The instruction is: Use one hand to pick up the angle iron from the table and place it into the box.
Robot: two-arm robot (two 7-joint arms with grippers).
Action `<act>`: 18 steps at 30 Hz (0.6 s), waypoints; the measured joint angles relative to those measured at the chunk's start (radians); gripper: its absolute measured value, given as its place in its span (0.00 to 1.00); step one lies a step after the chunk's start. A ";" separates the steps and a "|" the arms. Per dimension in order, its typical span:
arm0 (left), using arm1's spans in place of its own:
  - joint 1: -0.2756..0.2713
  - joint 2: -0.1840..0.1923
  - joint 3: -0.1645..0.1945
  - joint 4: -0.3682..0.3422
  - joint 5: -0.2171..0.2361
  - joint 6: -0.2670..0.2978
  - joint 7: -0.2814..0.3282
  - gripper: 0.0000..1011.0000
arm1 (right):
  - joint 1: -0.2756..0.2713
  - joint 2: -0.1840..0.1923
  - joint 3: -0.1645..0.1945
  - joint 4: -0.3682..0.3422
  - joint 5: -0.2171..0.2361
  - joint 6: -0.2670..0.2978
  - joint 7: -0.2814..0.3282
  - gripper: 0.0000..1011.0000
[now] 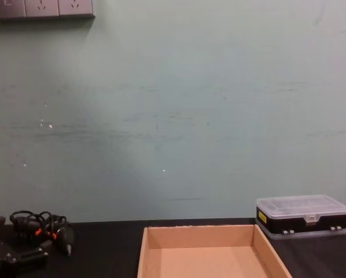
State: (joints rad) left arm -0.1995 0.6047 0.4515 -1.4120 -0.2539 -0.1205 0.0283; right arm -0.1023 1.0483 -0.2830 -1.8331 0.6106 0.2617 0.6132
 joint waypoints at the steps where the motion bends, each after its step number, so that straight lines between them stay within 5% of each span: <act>1: 0.000 0.000 0.000 0.000 0.000 0.000 0.000 0.99 | 0.004 -0.001 -0.004 0.002 -0.003 0.000 0.001 0.99; 18: 0.000 0.000 0.000 0.000 0.000 0.000 0.000 0.99 | 0.063 -0.040 -0.079 0.035 -0.042 0.010 0.016 0.99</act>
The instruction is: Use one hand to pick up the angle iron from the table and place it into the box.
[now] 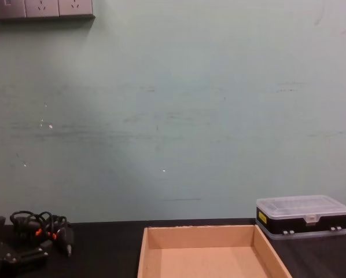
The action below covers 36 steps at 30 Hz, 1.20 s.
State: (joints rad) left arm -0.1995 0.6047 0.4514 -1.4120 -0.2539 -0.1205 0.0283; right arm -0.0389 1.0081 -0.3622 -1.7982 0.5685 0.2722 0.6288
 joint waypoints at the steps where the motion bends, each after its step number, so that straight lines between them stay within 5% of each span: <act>1: 0.000 0.000 0.000 0.000 0.000 0.000 0.000 0.99 | 0.002 -0.001 -0.002 0.002 -0.001 0.001 0.000 0.99; 36: 0.000 0.000 0.000 0.000 0.000 0.000 0.000 0.99 | 0.076 -0.048 -0.057 0.065 -0.042 0.011 0.000 0.94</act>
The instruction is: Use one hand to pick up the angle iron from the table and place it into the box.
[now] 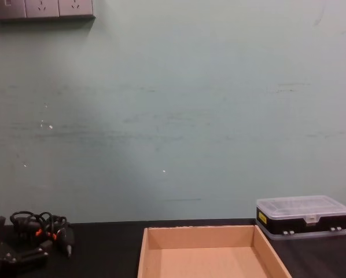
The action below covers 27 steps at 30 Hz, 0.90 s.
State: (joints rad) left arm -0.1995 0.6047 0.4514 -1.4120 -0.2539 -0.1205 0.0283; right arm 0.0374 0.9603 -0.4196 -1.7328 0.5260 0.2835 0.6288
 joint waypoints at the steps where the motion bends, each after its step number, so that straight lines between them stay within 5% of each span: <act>1: 0.000 0.000 0.000 0.000 0.000 0.000 0.000 0.99 | 0.000 -0.001 0.000 0.001 0.000 -0.001 -0.001 0.92; 18: 0.000 0.000 0.000 0.000 0.000 0.000 0.000 0.99 | -0.012 -0.013 0.012 0.017 -0.006 -0.019 -0.014 0.45; 27: 0.000 0.000 0.000 0.000 0.000 0.000 0.000 0.99 | -0.017 -0.016 0.018 0.020 -0.008 -0.024 -0.014 0.45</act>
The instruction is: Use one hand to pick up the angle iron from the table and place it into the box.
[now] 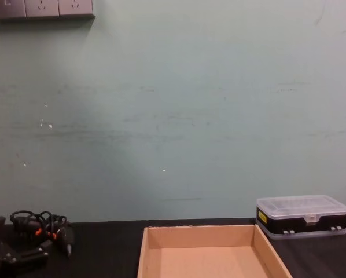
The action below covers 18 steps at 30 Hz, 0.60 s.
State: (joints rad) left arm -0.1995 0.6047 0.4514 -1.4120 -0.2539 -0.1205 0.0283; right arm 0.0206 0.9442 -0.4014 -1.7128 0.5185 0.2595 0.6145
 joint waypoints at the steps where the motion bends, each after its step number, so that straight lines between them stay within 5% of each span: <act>1: 0.000 0.000 0.000 0.000 0.000 0.000 0.000 0.99 | -0.002 0.000 0.002 -0.001 0.000 -0.001 -0.001 0.45; 13: 0.000 0.000 0.000 0.000 0.000 0.000 0.000 0.99 | -0.047 0.011 0.080 -0.083 0.033 -0.014 -0.067 0.45; 18: 0.000 0.000 0.000 0.000 0.000 0.000 0.000 0.99 | -0.031 -0.025 0.116 -0.116 0.040 0.001 -0.127 0.45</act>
State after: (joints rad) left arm -0.1995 0.6047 0.4514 -1.4120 -0.2539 -0.1205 0.0283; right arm -0.0101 0.9189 -0.2851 -1.8292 0.5586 0.2602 0.4872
